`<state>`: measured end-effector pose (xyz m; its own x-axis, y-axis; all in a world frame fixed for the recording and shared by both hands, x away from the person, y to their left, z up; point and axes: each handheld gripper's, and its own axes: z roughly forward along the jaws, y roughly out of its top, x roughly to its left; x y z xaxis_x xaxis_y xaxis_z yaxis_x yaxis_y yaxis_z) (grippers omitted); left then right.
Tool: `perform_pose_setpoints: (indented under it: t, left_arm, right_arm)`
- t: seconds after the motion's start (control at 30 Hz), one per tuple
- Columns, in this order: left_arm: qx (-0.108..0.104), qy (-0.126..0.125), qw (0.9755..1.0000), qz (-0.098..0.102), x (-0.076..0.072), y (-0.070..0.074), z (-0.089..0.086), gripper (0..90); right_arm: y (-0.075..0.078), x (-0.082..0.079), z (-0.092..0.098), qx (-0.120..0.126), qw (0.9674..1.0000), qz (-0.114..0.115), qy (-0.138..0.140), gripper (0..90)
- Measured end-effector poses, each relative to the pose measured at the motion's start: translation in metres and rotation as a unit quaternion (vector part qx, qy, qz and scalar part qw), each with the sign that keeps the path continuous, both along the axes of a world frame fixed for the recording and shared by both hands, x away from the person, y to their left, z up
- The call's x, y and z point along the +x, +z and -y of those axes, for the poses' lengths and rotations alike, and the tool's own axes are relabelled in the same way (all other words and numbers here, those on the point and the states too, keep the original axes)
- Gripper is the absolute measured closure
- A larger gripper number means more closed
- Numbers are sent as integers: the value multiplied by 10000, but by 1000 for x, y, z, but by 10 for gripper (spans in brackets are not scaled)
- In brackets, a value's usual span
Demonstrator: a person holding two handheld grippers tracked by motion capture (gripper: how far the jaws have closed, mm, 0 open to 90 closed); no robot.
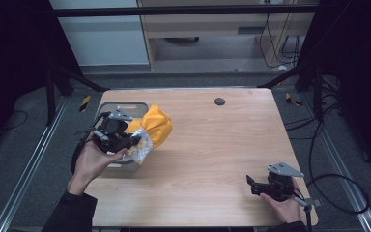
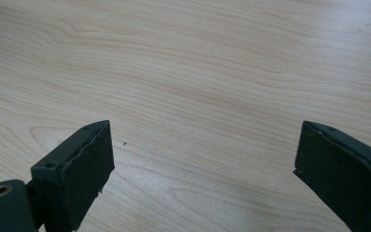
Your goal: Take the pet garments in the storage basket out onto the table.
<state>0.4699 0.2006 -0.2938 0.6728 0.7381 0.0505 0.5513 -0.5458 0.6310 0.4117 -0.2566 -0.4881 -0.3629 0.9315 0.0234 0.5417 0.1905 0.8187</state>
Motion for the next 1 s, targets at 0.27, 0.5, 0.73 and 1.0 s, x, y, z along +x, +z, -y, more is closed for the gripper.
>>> perform_pose_setpoints:
  t: [0.27, 0.5, 0.73, 1.0]
  left_arm:
    - [8, -245, 9997, 10, -4, -1, 20, 820]
    - [66, -472, 9989, -8, -7, -5, 38, 820]
    - [102, -661, 9977, -56, -8, -12, 54, 820]
    - [106, -835, 9963, -147, -7, -23, 70, 820]
  right_arm:
    - [0, 0, 1, -12, 10000, 23, 7, 67]
    - [0, 0, 1, -16, 10000, 19, 7, 67]
    - [1, -1, 1, 36, 10000, -5, -16, 67]
    - [1, -1, 2, 4, 10000, 19, -23, 66]
